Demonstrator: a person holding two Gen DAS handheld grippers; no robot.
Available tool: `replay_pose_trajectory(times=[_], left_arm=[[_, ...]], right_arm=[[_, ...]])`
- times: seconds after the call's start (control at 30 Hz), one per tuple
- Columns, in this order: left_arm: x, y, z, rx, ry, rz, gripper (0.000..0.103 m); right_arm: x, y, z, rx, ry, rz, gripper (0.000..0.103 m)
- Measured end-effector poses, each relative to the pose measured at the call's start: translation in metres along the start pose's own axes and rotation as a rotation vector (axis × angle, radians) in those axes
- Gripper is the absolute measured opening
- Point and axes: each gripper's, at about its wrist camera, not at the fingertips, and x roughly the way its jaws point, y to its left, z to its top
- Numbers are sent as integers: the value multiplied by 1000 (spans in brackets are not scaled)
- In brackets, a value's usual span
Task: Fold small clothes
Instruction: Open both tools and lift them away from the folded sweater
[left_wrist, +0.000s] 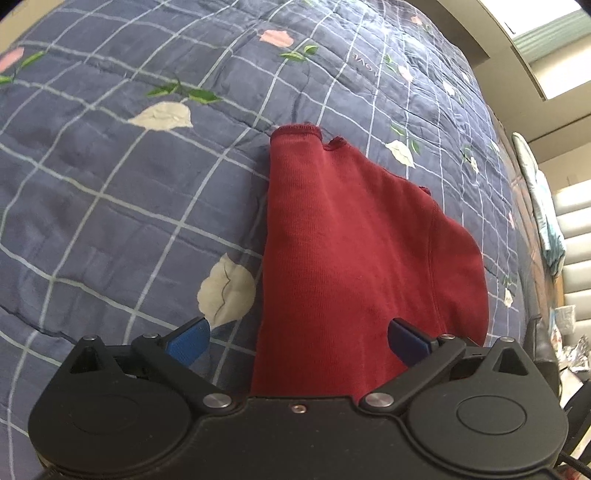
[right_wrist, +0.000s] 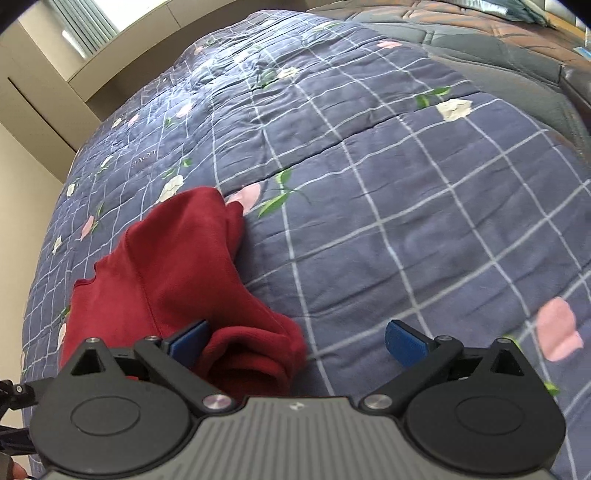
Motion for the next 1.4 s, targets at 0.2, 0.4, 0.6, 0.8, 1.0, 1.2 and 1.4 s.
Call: replay_pose_trajectory(times=[0.2,0.4,0.6,0.8,1.0,1.2,1.4], left_arm=[[-14,-8,-5,24,-16,12,102],[-43,-28,-11,79,-56,24,102],[-80,-56,-22,160,-147,59,102],[-121,-83,-43,187,-258,94,102],[-172,-111,-79,191,-372,160,102],[-230,-139,-136,190,-468,215,102],[-280,-156,-204,153,-547,247,102]], right_arm=[[-33,11,1,-32,-48,1,103],[-83,32,2,-138,-148,28,103],[-128,45,1,-203,-236,67,103],[-168,47,-5,-296,-290,92,103],[-232,31,-9,-381,-359,147,103],[-305,10,-20,-439,-398,209,103],[-365,-9,-44,-478,-406,267,103]])
